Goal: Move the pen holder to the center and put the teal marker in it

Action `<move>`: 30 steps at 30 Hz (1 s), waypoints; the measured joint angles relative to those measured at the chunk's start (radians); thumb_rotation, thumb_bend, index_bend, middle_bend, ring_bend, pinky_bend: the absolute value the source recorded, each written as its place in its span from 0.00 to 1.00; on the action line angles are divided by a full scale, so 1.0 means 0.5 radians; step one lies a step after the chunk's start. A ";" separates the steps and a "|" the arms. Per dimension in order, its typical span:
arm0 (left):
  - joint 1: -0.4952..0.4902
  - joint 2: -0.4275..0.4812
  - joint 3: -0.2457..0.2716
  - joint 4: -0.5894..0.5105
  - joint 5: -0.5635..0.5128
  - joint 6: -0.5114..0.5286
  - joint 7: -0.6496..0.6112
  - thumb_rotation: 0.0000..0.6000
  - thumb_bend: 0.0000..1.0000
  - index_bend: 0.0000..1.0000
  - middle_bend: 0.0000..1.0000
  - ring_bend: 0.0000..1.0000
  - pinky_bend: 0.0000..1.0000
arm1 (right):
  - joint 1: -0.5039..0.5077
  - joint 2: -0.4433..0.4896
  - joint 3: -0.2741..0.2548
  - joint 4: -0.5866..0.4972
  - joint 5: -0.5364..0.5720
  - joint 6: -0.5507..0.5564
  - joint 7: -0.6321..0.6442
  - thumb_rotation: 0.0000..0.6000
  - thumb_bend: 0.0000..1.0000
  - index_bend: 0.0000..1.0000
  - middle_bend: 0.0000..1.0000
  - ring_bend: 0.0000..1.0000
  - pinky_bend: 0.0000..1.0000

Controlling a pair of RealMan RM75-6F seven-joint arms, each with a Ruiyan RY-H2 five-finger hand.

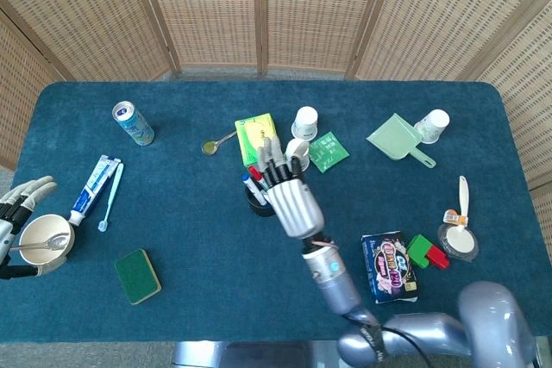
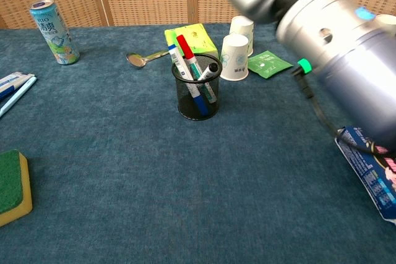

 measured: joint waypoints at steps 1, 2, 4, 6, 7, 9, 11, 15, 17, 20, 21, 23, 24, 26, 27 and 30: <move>0.002 -0.001 0.000 -0.004 -0.001 0.001 0.009 1.00 0.10 0.00 0.00 0.00 0.06 | -0.019 0.057 -0.007 -0.022 -0.027 0.000 0.117 1.00 0.33 0.11 0.11 0.00 0.30; 0.004 -0.002 0.000 -0.009 -0.002 0.002 0.020 1.00 0.10 0.00 0.00 0.00 0.06 | -0.047 0.137 -0.019 -0.049 -0.063 0.000 0.287 1.00 0.32 0.12 0.12 0.00 0.31; 0.009 -0.004 0.000 -0.021 -0.007 0.005 0.051 1.00 0.10 0.00 0.00 0.00 0.06 | -0.091 0.264 -0.038 -0.081 -0.120 0.002 0.570 1.00 0.31 0.14 0.13 0.01 0.33; 0.015 -0.008 0.000 -0.037 -0.014 0.009 0.088 1.00 0.10 0.00 0.00 0.00 0.06 | -0.146 0.418 -0.063 -0.105 -0.184 0.005 0.924 1.00 0.29 0.14 0.13 0.01 0.33; 0.017 -0.010 -0.001 -0.044 -0.018 0.011 0.103 1.00 0.10 0.00 0.00 0.00 0.06 | -0.173 0.486 -0.075 -0.113 -0.209 0.007 1.080 1.00 0.29 0.14 0.13 0.01 0.34; 0.024 -0.015 -0.003 -0.060 -0.027 0.016 0.139 1.00 0.10 0.00 0.00 0.00 0.06 | -0.241 0.645 -0.102 -0.126 -0.260 0.016 1.438 1.00 0.27 0.14 0.13 0.03 0.34; 0.030 -0.021 -0.004 -0.075 -0.037 0.019 0.172 1.00 0.10 0.00 0.00 0.00 0.06 | -0.320 0.801 -0.129 -0.129 -0.304 0.035 1.778 1.00 0.24 0.14 0.12 0.04 0.33; 0.045 -0.035 -0.005 -0.111 -0.062 0.022 0.249 1.00 0.09 0.00 0.00 0.00 0.06 | -0.495 1.060 -0.177 -0.099 -0.359 0.088 2.312 1.00 0.14 0.12 0.10 0.02 0.26; 0.053 -0.042 -0.005 -0.122 -0.067 0.028 0.284 1.00 0.10 0.00 0.00 0.00 0.06 | -0.590 1.161 -0.203 -0.075 -0.369 0.113 2.549 1.00 0.06 0.12 0.09 0.01 0.24; 0.074 -0.059 0.002 -0.137 -0.069 0.041 0.344 1.00 0.10 0.00 0.00 0.00 0.06 | -0.714 1.261 -0.248 -0.027 -0.381 0.133 2.842 1.00 0.00 0.12 0.08 0.00 0.23; 0.085 -0.067 0.007 -0.142 -0.071 0.046 0.363 1.00 0.10 0.00 0.00 0.00 0.06 | -0.750 1.279 -0.264 -0.002 -0.388 0.138 2.919 1.00 0.00 0.12 0.07 0.00 0.22; 0.102 -0.082 0.016 -0.143 -0.074 0.053 0.387 1.00 0.10 0.00 0.00 0.00 0.06 | -0.820 1.297 -0.300 0.088 -0.401 0.144 3.052 1.00 0.00 0.11 0.06 0.00 0.20; 0.118 -0.093 0.025 -0.140 -0.080 0.057 0.401 1.00 0.10 0.00 0.00 0.00 0.06 | -0.851 1.296 -0.317 0.137 -0.400 0.141 3.085 1.00 0.00 0.11 0.05 0.00 0.19; 0.143 -0.114 0.040 -0.129 -0.085 0.070 0.410 1.00 0.09 0.00 0.00 0.00 0.06 | -0.944 1.282 -0.352 0.244 -0.362 0.130 3.126 1.00 0.00 0.10 0.03 0.00 0.17; 0.156 -0.127 0.045 -0.119 -0.085 0.078 0.416 1.00 0.10 0.00 0.00 0.00 0.06 | -0.986 1.275 -0.366 0.275 -0.334 0.123 3.137 1.00 0.00 0.10 0.02 0.00 0.16; 0.174 -0.154 0.060 -0.088 -0.075 0.091 0.419 1.00 0.10 0.00 0.00 0.00 0.06 | -1.103 1.257 -0.405 0.299 -0.249 0.099 3.202 1.00 0.00 0.10 0.01 0.00 0.14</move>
